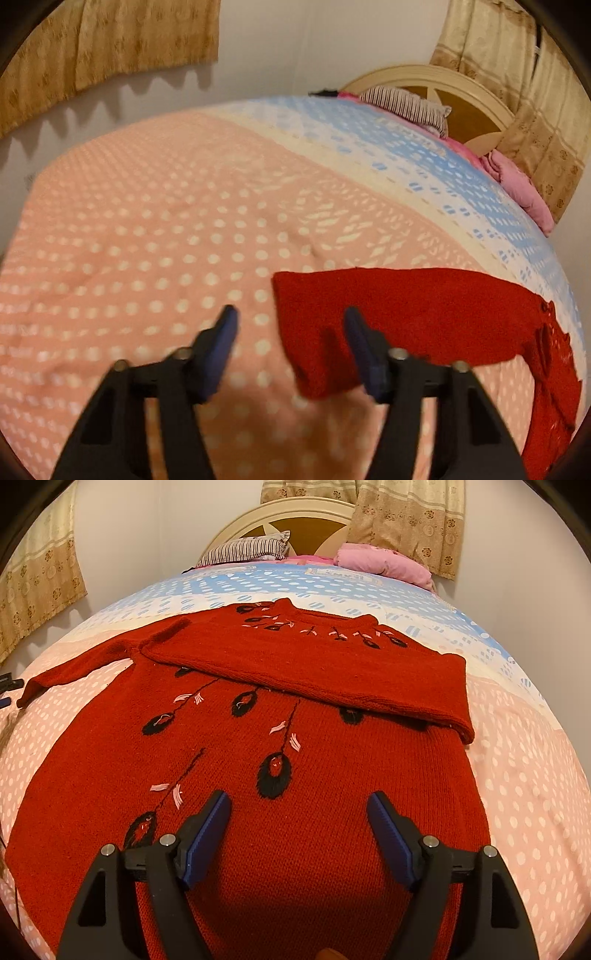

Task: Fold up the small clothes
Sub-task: 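Move the left tool to the other sleeve cuff and close on it, then lift the sleeve with the left tool and fold it over the cardigan body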

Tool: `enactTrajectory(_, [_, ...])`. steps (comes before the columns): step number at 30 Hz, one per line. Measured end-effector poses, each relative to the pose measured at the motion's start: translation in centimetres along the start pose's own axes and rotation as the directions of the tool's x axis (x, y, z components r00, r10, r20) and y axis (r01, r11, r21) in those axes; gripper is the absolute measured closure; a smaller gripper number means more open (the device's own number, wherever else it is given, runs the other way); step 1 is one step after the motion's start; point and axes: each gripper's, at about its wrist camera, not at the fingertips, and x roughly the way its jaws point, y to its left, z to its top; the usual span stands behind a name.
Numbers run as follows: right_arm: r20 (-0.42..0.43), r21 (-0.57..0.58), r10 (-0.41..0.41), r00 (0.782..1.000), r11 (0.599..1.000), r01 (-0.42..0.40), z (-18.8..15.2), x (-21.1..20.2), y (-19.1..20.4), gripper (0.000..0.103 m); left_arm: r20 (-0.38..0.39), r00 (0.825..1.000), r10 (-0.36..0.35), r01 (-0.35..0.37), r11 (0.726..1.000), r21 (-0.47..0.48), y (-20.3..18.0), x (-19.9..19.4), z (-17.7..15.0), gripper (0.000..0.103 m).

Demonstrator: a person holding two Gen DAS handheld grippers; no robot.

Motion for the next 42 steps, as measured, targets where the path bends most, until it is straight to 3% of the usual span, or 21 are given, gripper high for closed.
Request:
enactTrajectory(2, [0.003, 0.003, 0.001, 1.000, 1.000, -0.001, -0.1, 0.0, 0.0, 0.025, -0.029, 0.999, 0.029, -0.029, 1.000, -0.004, -0.1, 1.6, 0.2, 0.051])
enactTrajectory(8, [0.005, 0.010, 0.007, 1.000, 1.000, -0.007, -0.2, -0.1, -0.1, 0.025, -0.021, 0.998, 0.054, -0.053, 0.998, 0.044, -1.2, 2.2, -0.1, 0.053])
enactTrajectory(9, [0.005, 0.010, 0.007, 1.000, 1.000, -0.007, -0.2, 0.0, -0.1, 0.025, -0.026, 0.999, 0.044, -0.042, 0.998, 0.049, -1.3, 2.1, -0.2, 0.065])
enactTrajectory(10, [0.005, 0.010, 0.007, 1.000, 1.000, -0.007, -0.2, -0.1, -0.1, 0.025, -0.033, 0.999, 0.024, -0.022, 0.998, 0.064, -1.5, 1.9, -0.3, 0.090])
enactTrajectory(11, [0.006, 0.010, 0.007, 1.000, 1.000, -0.007, -0.2, -0.1, -0.1, 0.025, -0.038, 0.999, 0.014, -0.011, 0.997, 0.072, -1.5, 1.9, -0.2, 0.091])
enactTrajectory(25, [0.018, 0.022, 0.008, 1.000, 1.000, -0.008, -0.4, -0.3, -0.2, 0.024, 0.068, 0.992, -0.108, 0.103, 0.992, 0.070, -2.6, -4.3, 5.7, 0.093])
enactTrajectory(38, [0.032, 0.043, 0.024, 0.999, 0.999, -0.025, -0.6, -0.5, -0.6, 0.024, 0.032, 0.954, -0.300, 0.297, 0.953, 0.064, -9.1, -8.3, 7.4, 0.093])
enactTrajectory(42, [0.035, 0.050, 0.033, 0.999, 0.998, -0.034, -0.7, -0.6, -0.7, 0.024, 0.035, 0.944, -0.329, 0.327, 0.943, 0.069, -11.1, -9.3, 7.8, 0.093])
